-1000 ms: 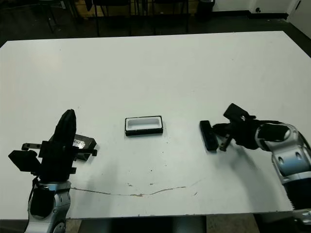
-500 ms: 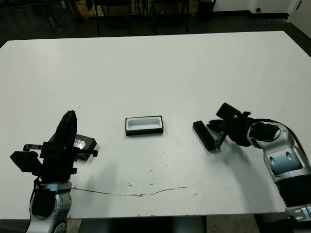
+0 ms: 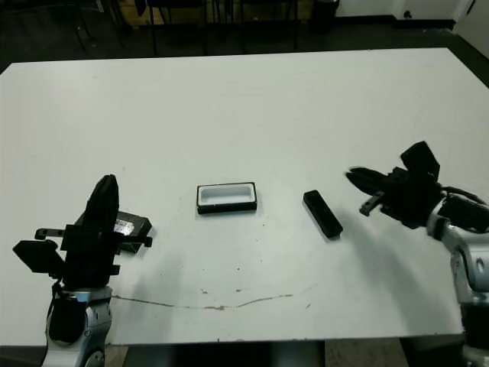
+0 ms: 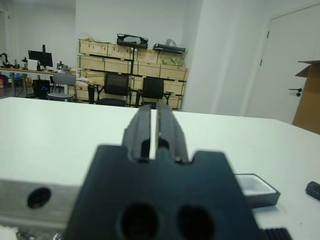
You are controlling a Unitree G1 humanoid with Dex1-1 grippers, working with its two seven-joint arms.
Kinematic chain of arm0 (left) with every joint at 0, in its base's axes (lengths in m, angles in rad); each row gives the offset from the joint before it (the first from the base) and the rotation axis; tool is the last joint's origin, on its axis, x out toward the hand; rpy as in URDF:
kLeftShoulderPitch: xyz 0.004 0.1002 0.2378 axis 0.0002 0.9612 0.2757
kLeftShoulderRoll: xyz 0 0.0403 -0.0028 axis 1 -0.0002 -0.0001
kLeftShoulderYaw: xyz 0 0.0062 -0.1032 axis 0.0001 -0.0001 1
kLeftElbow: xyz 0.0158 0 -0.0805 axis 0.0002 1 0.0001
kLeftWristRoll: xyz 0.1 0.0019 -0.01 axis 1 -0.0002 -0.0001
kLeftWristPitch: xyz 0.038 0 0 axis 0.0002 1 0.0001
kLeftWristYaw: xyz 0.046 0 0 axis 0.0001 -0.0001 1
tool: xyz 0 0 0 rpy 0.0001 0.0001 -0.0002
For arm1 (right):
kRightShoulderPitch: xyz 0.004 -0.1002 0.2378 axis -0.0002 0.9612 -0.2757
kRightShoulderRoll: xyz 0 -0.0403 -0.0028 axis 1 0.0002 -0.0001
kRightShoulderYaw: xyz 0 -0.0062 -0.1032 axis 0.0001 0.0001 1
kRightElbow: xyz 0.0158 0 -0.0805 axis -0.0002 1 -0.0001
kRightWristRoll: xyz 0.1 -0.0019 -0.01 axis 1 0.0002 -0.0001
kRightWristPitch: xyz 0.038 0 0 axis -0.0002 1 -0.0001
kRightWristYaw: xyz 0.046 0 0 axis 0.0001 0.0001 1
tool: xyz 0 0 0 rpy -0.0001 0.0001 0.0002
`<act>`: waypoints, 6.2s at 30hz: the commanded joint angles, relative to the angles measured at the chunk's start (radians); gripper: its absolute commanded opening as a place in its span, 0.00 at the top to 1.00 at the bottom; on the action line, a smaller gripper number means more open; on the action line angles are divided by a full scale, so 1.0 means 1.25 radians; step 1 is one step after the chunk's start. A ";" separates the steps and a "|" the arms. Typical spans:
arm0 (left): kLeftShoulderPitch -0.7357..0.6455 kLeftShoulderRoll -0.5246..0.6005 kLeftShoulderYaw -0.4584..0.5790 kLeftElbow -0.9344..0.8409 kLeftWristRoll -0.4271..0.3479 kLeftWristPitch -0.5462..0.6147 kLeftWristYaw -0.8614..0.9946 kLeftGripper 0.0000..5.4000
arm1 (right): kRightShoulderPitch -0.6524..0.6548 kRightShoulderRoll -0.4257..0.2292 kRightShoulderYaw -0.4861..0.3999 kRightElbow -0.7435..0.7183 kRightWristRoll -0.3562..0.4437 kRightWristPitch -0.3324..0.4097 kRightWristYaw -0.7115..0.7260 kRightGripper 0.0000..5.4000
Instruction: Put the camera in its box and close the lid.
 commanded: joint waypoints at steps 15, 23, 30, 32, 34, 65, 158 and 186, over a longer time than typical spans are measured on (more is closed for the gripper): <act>0.011 0.011 0.021 0.011 0.003 0.006 -0.012 1.00 | 0.170 0.046 0.070 -0.230 -0.157 0.021 -0.218 0.56; 0.015 0.008 0.019 0.002 -0.001 0.017 -0.011 1.00 | 0.169 0.037 0.082 -0.223 -0.167 0.039 -0.201 0.29; 0.025 0.011 0.021 -0.008 -0.002 0.021 -0.012 1.00 | 0.171 0.045 0.105 -0.153 -0.179 -0.016 -0.182 0.07; 0.027 0.012 0.022 -0.009 -0.004 0.021 -0.013 1.00 | 0.173 0.047 0.111 -0.140 -0.184 -0.023 -0.185 0.00; 0.031 0.012 0.021 -0.014 -0.006 0.027 -0.013 1.00 | 0.176 0.050 0.118 -0.130 -0.188 -0.021 -0.189 0.00; 0.065 0.017 0.023 -0.053 -0.006 0.051 -0.026 1.00 | 0.225 0.075 0.142 -0.072 -0.174 -0.019 -0.186 0.19; 0.059 0.037 0.072 -0.082 0.023 0.072 -0.015 1.00 | -0.832 0.142 0.547 0.887 -0.339 -0.346 0.750 0.93; 0.074 0.031 0.059 -0.082 0.014 0.078 -0.014 1.00 | -0.829 0.152 0.520 0.888 -0.424 -0.292 0.716 0.93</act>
